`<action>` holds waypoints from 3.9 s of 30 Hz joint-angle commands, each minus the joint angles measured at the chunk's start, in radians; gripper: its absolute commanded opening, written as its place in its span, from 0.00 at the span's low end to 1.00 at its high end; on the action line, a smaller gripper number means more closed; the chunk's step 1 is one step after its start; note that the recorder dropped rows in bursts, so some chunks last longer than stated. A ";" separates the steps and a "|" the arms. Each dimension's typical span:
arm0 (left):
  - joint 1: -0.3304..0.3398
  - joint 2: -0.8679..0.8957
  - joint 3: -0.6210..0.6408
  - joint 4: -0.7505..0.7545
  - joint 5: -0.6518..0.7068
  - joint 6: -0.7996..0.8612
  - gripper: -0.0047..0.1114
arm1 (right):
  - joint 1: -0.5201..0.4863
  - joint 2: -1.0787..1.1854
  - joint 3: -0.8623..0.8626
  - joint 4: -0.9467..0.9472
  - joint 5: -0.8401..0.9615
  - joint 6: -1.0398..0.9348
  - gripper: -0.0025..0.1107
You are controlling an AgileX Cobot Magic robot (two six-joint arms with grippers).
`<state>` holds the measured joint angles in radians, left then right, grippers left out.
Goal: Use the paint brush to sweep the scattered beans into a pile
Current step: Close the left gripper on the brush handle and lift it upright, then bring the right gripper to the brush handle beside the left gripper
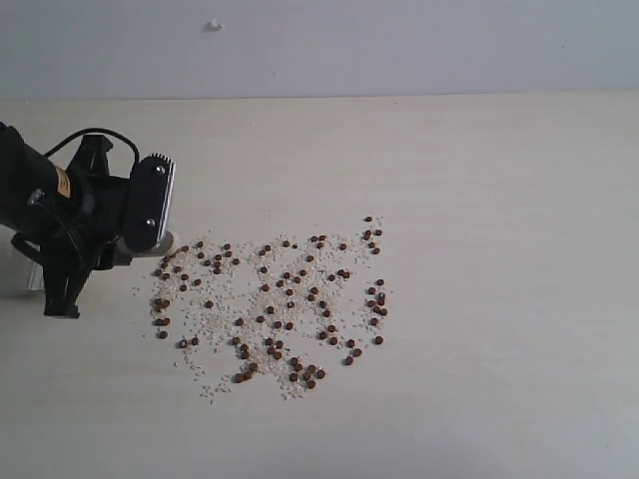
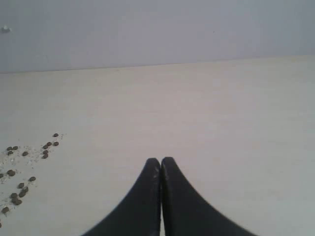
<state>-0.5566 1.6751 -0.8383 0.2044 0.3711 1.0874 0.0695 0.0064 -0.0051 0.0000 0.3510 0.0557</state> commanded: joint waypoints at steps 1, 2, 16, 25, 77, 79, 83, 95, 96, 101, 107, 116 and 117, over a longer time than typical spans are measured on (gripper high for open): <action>0.012 -0.007 -0.046 -0.004 0.004 -0.072 0.04 | 0.001 -0.006 0.005 0.000 -0.011 -0.001 0.02; 0.017 -0.007 -0.055 -0.004 0.004 -0.083 0.04 | 0.001 -0.006 0.005 0.000 -0.011 -0.001 0.02; 0.079 -0.007 -0.163 -0.008 -0.021 -0.294 0.04 | 0.001 -0.006 0.005 0.000 -0.011 -0.001 0.02; 0.079 -0.007 -0.189 -0.008 -0.066 -0.397 0.04 | 0.001 -0.006 0.005 -0.046 -0.011 -0.012 0.02; 0.127 -0.027 -0.189 -0.010 -0.470 -1.378 0.04 | 0.328 1.832 -0.947 -1.158 -1.361 0.697 0.28; 0.127 -0.027 -0.189 -0.010 -0.458 -1.400 0.04 | 0.361 1.891 -1.020 -1.158 -1.346 0.697 0.34; 0.126 -0.027 -0.189 -0.010 -0.433 -1.410 0.04 | 0.397 1.974 -1.119 -1.144 -1.332 0.697 0.46; 0.069 -0.027 -0.189 0.002 -0.390 -1.402 0.04 | 0.396 2.179 -1.326 -1.097 -1.331 0.792 0.51; 0.056 -0.027 -0.189 0.002 -0.390 -1.392 0.04 | 0.396 2.190 -1.339 -1.097 -1.331 0.808 0.51; 0.028 -0.027 -0.189 0.004 -0.393 -1.379 0.04 | 0.396 2.226 -1.394 -1.102 -1.352 0.848 0.51; 0.028 -0.027 -0.189 0.001 -0.393 -1.383 0.04 | 0.396 2.253 -1.424 -1.106 -1.346 0.848 0.51; -0.023 -0.027 -0.189 0.002 -0.391 -1.383 0.04 | 0.396 2.291 -1.480 -1.088 -1.341 0.848 0.51; -0.026 -0.027 -0.189 0.002 -0.391 -1.381 0.04 | 0.396 2.293 -1.483 -1.081 -1.341 0.848 0.51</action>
<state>-0.5692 1.6571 -1.0213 0.2049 -0.0081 -0.2950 0.4641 2.2905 -1.4687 -1.1013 -0.9860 0.9038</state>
